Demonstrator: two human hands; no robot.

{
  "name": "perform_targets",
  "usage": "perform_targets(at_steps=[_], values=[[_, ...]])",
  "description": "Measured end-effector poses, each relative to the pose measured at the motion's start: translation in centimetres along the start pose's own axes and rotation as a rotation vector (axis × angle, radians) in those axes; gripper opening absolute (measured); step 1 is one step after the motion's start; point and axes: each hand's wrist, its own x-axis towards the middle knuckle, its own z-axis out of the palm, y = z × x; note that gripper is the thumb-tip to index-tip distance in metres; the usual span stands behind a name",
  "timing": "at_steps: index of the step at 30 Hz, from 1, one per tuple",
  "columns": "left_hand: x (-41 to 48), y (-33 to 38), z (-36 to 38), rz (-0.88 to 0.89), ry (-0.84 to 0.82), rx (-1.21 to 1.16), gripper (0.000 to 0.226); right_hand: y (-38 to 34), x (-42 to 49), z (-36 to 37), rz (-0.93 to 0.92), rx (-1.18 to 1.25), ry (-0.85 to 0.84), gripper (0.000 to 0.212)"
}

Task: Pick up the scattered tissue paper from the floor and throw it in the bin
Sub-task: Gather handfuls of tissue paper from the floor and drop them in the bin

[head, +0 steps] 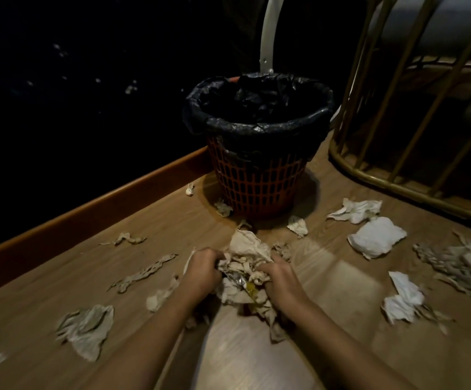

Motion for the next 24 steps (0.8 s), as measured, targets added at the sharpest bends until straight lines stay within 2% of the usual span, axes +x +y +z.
perform_targets(at_steps=[5, 10, 12, 17, 20, 22, 24], values=[[-2.0, 1.8, -9.7, -0.007, 0.213, -0.063, 0.039, -5.6, 0.2, -6.4, -0.136, 0.074, 0.212, 0.043], [-0.6, 7.5, -21.4, 0.128, 0.418, -0.069, 0.023, -13.8, 2.0, -16.4, -0.376, 0.103, 0.412, 0.036], [1.2, 10.6, -24.9, 0.159, 0.490, -0.076, 0.017, -16.5, 4.1, -20.1, -0.415, 0.127, 0.481, 0.029], [7.6, 17.2, -28.6, 0.118, 0.623, -0.171, 0.025, -18.5, 12.7, -26.1, -0.317, 0.118, 0.522, 0.022], [10.5, 19.6, -28.6, 0.095, 0.734, -0.258, 0.024, -17.0, 16.7, -27.2, -0.231, 0.141, 0.545, 0.024], [11.7, 20.2, -28.2, 0.124, 0.779, -0.339, 0.021, -15.2, 19.1, -26.9, -0.153, 0.184, 0.529, 0.013], [13.3, 19.9, -27.4, 0.174, 0.735, -0.345, 0.017, -13.2, 21.0, -26.3, -0.034, 0.172, 0.454, 0.028]])
